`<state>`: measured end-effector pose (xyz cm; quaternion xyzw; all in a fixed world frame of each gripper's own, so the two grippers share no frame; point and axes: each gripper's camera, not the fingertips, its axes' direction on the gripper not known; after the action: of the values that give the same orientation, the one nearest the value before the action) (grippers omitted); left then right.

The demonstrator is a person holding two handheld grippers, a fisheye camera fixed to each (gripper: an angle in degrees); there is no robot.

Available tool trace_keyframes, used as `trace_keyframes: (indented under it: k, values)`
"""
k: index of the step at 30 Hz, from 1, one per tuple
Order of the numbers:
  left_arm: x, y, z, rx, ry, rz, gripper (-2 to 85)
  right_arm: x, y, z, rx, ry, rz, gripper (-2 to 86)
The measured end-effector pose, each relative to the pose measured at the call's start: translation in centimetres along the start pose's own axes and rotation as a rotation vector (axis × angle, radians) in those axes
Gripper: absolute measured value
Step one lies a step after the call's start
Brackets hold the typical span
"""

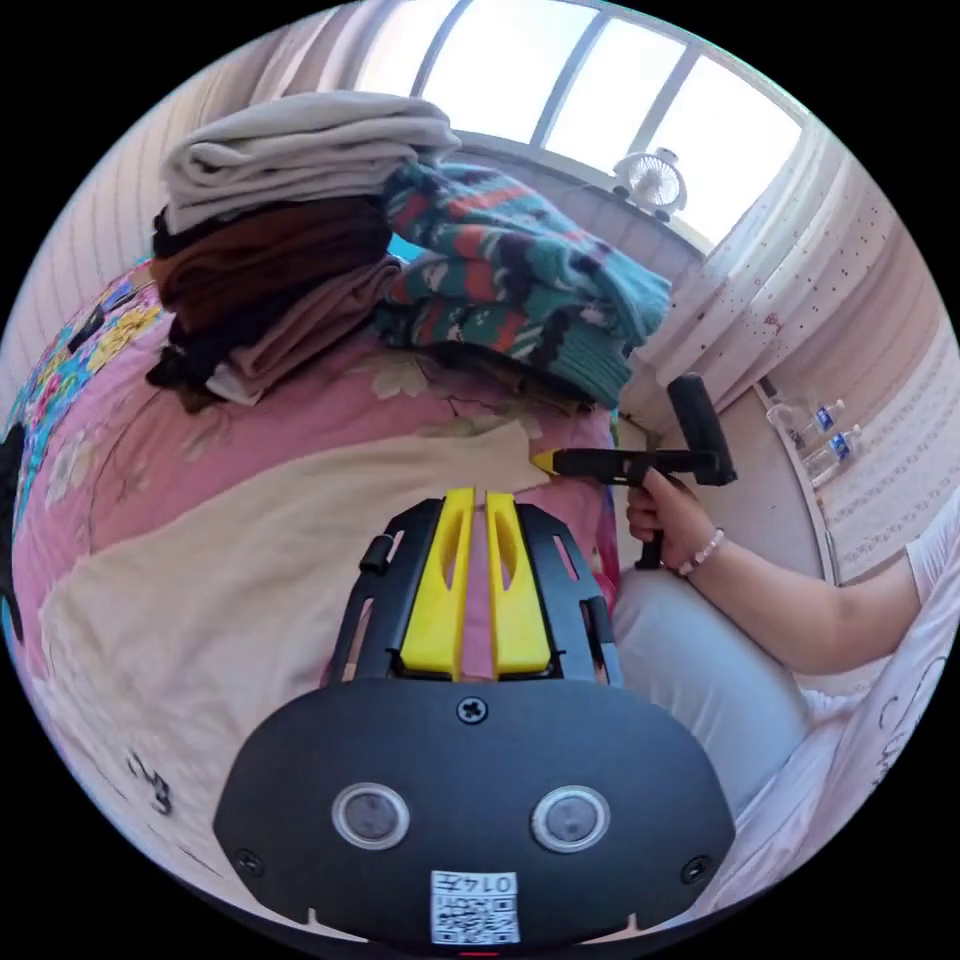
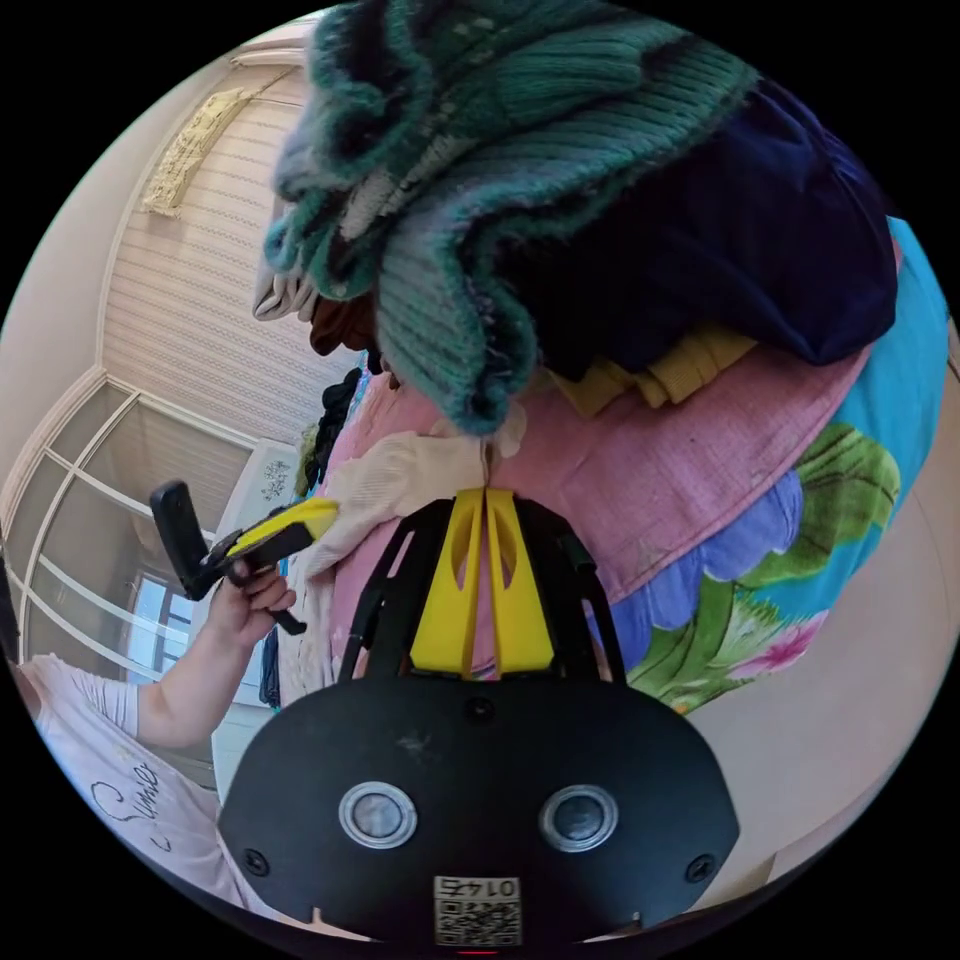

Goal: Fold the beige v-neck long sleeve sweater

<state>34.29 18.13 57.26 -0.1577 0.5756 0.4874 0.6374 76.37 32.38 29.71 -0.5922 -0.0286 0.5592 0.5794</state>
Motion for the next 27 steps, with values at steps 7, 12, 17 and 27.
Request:
trace_keyframes:
  k: [7, 12, 17, 27]
  values:
    - [-1.9, 22.6, -19.5, 0.076, -0.240, -0.432, -0.7, -4.8, 4.8, 2.9, 0.053, 0.086, -0.020, 1.2]
    - [-3.9, 34.5, -30.2, 0.094, -0.542, -0.697, 0.2, -13.5, 9.4, 9.5, 0.000, -0.016, -0.140, 2.1]
    - [-4.8, 40.9, -37.9, 0.275, -0.703, -0.762, 4.1, -29.7, 13.1, 28.9, -0.413, -0.176, -0.486, 4.7]
    - [-8.7, 46.2, -42.1, 0.360, -0.601, -0.888, 6.3, -54.6, 25.5, 61.0, -0.718, -0.002, -1.012, 6.3]
